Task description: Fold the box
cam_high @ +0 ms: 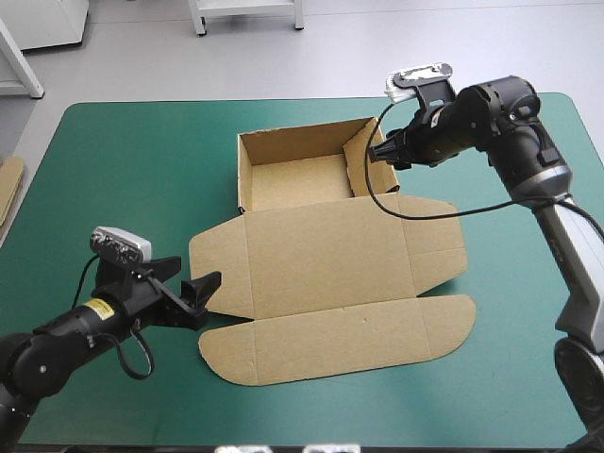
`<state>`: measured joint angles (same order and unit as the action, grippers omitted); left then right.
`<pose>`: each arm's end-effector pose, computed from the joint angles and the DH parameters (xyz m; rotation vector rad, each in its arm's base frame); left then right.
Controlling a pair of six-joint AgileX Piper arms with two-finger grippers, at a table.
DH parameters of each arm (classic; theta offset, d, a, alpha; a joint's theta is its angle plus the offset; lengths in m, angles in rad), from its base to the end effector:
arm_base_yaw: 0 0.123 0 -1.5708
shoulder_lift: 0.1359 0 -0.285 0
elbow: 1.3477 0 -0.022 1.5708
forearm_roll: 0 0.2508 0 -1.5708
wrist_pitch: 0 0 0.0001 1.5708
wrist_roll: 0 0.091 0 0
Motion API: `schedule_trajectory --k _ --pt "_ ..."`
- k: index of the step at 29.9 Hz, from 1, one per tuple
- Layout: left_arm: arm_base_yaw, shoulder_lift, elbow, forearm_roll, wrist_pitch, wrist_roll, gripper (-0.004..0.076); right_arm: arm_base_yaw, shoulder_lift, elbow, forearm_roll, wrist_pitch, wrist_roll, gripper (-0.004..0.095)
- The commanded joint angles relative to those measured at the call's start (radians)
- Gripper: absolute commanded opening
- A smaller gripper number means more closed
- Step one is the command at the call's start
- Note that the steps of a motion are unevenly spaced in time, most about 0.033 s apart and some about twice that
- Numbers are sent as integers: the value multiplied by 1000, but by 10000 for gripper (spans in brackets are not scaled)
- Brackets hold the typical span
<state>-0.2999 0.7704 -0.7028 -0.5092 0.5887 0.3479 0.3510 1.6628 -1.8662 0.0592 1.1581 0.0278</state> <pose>0.1370 -0.0682 0.3316 0.3913 2.0631 -0.5196 0.3336 0.1274 0.4242 -0.3898 2.4201 0.2451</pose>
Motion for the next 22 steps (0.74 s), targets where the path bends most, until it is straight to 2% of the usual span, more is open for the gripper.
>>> schedule_trajectory --k 1,6,14,22 --pt "0 -74 50 -61 -76 4 529 3 -115 87 7 -121 3 507" --pt "0 -104 86 -59 -76 4 529 3 -134 139 3 -129 3 430" --pt "0 -104 86 -60 -76 4 529 3 -122 126 7 -193 -8 214" --pt "0 -104 86 -54 -77 9 529 3 14 -75 3 -96 -13 231"
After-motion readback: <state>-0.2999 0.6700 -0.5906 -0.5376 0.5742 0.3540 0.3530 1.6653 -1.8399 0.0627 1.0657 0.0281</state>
